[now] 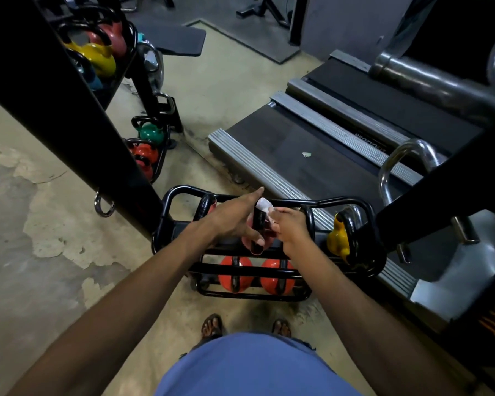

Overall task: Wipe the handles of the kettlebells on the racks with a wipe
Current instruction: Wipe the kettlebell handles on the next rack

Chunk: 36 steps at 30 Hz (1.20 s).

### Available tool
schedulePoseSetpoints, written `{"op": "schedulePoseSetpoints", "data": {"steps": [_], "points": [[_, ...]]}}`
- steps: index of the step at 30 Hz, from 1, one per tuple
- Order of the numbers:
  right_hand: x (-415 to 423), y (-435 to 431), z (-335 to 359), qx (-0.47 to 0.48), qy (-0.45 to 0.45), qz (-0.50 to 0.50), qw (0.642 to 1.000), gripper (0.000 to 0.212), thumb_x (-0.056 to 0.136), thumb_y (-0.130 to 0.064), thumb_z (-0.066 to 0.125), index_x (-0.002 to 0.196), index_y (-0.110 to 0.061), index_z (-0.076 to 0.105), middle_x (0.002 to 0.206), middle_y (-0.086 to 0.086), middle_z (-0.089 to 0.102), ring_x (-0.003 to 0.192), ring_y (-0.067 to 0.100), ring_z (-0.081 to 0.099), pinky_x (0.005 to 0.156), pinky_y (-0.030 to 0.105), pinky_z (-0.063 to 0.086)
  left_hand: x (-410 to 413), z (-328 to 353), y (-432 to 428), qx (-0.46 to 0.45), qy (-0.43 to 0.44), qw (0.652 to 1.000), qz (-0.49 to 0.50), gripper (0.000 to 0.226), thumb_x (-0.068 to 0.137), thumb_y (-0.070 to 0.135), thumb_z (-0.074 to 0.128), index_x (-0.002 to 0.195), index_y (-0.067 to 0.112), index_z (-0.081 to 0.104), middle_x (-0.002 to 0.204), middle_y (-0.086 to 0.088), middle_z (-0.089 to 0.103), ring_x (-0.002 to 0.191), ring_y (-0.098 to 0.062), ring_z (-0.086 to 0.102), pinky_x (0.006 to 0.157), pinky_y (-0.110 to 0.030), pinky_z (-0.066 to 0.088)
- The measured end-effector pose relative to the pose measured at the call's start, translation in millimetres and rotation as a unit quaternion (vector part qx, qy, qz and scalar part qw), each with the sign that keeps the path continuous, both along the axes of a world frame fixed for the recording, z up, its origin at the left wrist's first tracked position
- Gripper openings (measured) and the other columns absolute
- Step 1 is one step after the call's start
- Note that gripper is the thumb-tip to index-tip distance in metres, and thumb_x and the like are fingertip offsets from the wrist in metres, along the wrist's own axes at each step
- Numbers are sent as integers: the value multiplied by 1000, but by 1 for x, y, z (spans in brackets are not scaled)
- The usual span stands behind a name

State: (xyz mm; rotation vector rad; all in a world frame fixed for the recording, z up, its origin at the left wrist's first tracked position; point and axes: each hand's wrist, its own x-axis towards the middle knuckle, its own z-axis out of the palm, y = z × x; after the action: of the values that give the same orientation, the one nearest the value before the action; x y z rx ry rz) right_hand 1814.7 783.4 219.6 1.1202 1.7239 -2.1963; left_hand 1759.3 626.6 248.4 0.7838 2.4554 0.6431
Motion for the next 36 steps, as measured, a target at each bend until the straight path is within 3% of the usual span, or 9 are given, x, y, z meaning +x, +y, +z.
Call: {"op": "schedulePoseSetpoints", "data": {"steps": [3,5,8,11,16,19,22,28,36], "points": [[-14,3,1,-64,-58,-11,996,20,95,-5,62,74,-7,62,55,3,62,39,11,56,38,18,44,2,4,3,-9,51,998,-21,125,52,56,91,155,29,24,151,4,48,137,-20,47,109,-36,43],[-27,3,-4,-103,-94,-22,990,13,96,-11,63,86,-5,69,75,9,71,61,21,67,50,29,55,6,6,7,-31,79,996,-40,118,53,60,89,150,26,31,150,3,49,133,-21,51,106,-39,46],[-41,3,-14,-136,-128,-41,982,17,99,-17,58,90,-7,69,69,9,72,79,26,66,75,40,55,8,9,11,-47,101,993,-43,112,55,61,88,146,21,35,146,1,52,129,-22,54,103,-42,48],[-42,2,-25,-154,-132,-55,978,26,97,-29,63,89,-7,75,82,12,76,78,30,72,71,43,59,11,14,13,-56,114,991,-48,109,57,60,87,146,21,38,144,0,54,127,-23,55,102,-40,48],[-37,4,-11,-8,-17,-45,999,4,87,-9,75,86,-6,73,71,9,70,50,16,63,49,23,51,17,21,12,-65,110,991,-44,114,62,58,86,153,17,30,155,-4,43,139,-24,44,110,-39,38],[-46,17,-5,144,42,72,986,15,81,-5,73,69,-14,71,72,8,69,69,23,64,65,32,51,34,16,15,-125,222,964,-72,95,82,53,72,155,10,31,160,-11,34,146,-24,34,120,-38,24],[-57,26,4,349,83,242,901,10,79,-12,68,76,-16,77,81,3,75,83,22,69,71,34,52,65,1,11,-83,292,951,-61,61,90,33,68,143,6,51,153,-17,44,139,-26,46,120,-35,25],[-67,21,27,512,183,464,699,17,90,-22,66,101,-14,76,103,4,75,93,23,66,78,34,50,74,-10,4,-57,297,953,-27,48,83,12,71,130,3,64,140,-19,58,130,-29,56,117,-33,27],[-86,11,42,514,87,590,617,25,100,-21,50,110,-13,72,113,8,71,103,27,64,86,33,48,77,-7,10,-53,317,946,-41,51,82,9,73,132,4,62,137,-16,61,130,-26,56,118,-35,29]]}}
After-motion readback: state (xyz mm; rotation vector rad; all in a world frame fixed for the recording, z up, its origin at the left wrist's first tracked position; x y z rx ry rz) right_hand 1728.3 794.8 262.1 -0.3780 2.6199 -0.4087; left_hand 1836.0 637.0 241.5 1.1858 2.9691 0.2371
